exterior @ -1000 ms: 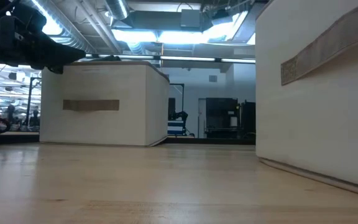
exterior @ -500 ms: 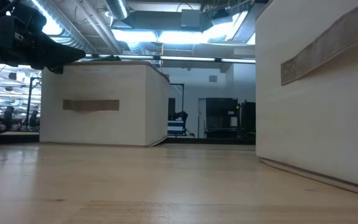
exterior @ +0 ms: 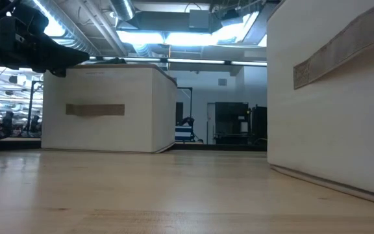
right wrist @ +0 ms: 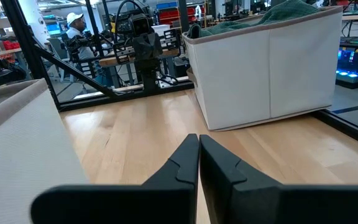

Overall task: Sort clothes
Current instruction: Return to Home Position

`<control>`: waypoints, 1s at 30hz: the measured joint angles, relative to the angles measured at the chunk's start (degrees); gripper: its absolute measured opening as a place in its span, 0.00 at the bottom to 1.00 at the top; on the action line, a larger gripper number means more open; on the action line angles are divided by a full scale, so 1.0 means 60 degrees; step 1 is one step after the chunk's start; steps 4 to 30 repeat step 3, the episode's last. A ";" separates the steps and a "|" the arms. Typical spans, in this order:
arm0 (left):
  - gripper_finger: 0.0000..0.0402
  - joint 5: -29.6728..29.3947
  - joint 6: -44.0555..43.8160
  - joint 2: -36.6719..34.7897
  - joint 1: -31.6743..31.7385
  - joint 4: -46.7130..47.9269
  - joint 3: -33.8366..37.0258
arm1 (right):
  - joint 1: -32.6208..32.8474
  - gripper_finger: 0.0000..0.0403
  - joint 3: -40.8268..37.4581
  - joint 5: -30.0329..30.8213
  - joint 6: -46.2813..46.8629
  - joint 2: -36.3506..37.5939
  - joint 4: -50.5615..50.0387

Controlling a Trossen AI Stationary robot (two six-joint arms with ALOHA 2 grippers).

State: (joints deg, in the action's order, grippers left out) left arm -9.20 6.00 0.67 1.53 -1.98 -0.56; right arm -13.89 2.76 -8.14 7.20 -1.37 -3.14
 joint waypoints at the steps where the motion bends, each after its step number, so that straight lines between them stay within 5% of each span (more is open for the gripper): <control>1: 0.01 -0.0001 0.0000 0.0000 0.0001 0.0000 0.0000 | -0.0001 0.04 0.0000 0.0001 0.0000 0.0000 0.0003; 30: 0.01 -0.0002 0.0000 0.0003 0.0002 0.0000 0.0000 | 0.0000 0.04 0.0000 0.0000 0.0000 0.0001 0.0001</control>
